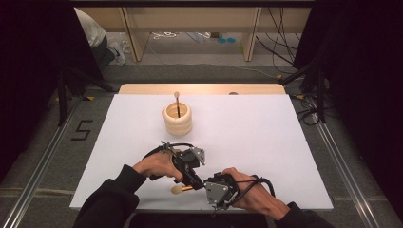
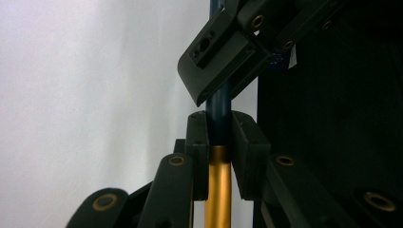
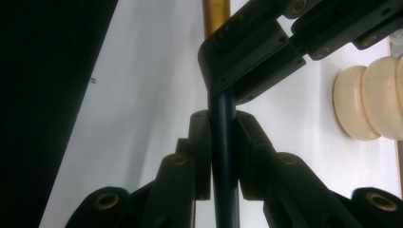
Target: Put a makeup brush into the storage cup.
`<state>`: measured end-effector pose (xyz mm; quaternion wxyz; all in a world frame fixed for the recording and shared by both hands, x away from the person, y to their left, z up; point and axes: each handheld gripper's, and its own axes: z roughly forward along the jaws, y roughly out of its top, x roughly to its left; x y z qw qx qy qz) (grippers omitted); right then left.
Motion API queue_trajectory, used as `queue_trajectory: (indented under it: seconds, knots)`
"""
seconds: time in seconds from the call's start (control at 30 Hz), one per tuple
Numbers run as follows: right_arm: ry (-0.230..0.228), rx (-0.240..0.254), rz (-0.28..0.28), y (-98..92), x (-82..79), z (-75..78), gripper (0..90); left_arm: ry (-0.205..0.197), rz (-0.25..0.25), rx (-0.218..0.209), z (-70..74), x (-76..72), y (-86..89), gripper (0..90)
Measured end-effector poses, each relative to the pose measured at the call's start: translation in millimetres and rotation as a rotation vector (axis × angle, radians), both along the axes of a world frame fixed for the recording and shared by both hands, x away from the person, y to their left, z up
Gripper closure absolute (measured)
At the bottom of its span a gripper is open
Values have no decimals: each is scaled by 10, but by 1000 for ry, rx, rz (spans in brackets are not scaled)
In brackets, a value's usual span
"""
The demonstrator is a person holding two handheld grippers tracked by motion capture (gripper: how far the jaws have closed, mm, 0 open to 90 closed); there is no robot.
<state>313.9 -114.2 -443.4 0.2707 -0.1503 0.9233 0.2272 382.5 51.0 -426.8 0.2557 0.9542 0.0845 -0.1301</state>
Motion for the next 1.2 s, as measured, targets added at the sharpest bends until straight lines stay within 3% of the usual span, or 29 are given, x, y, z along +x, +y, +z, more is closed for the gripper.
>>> queue_trajectory:
  seconds: [0.23, 0.3, 0.4, 0.53, 0.63, 0.73, 0.8, 0.83, 0.87, 0.9, 1.07, 1.1, 1.13, 1.2]
  knots:
    - [2, -10, 13, -3, -15, 14, 788, 5, 2, -1, 0, -12, 3, 772]
    - [11, -10, 13, -6, -7, 8, 789, 5, 10, 0, 9, -16, 11, 734]
    - [4, -8, 3, -19, -9, 17, 790, -13, 2, -9, 54, 4, 53, 700]
    - [0, 13, -16, -70, 32, 49, 790, -58, 28, -21, 131, 26, 153, 581]
    - [14, 33, -69, -130, 59, 59, 790, -103, 83, -79, 173, 26, 224, 523]
    - [3, 60, -47, -181, 149, 101, 790, -154, 127, -129, 241, 25, 290, 474]
    - [10, 81, -84, -232, 178, 115, 790, -189, 156, -157, 277, 10, 323, 451]
    - [34, 92, -118, -257, 184, 113, 789, -208, 179, -172, 291, 5, 336, 426]
    - [12, 97, -95, -273, 230, 135, 789, -238, 197, -185, 309, 3, 353, 403]
    - [35, 116, -111, -314, 265, 149, 790, -263, 219, -193, 327, 4, 376, 362]
    - [45, 173, -159, -394, 330, 180, 790, -358, 338, -286, 388, -25, 465, 301]
    - [53, 186, -166, -413, 347, 187, 789, -365, 356, -303, 394, -35, 480, 295]
    - [104, 237, -218, -441, 340, 189, 790, -381, 365, -317, 401, -34, 499, 280]
    - [114, 252, -231, -458, 348, 197, 789, -395, 411, -350, 408, -50, 538, 272]
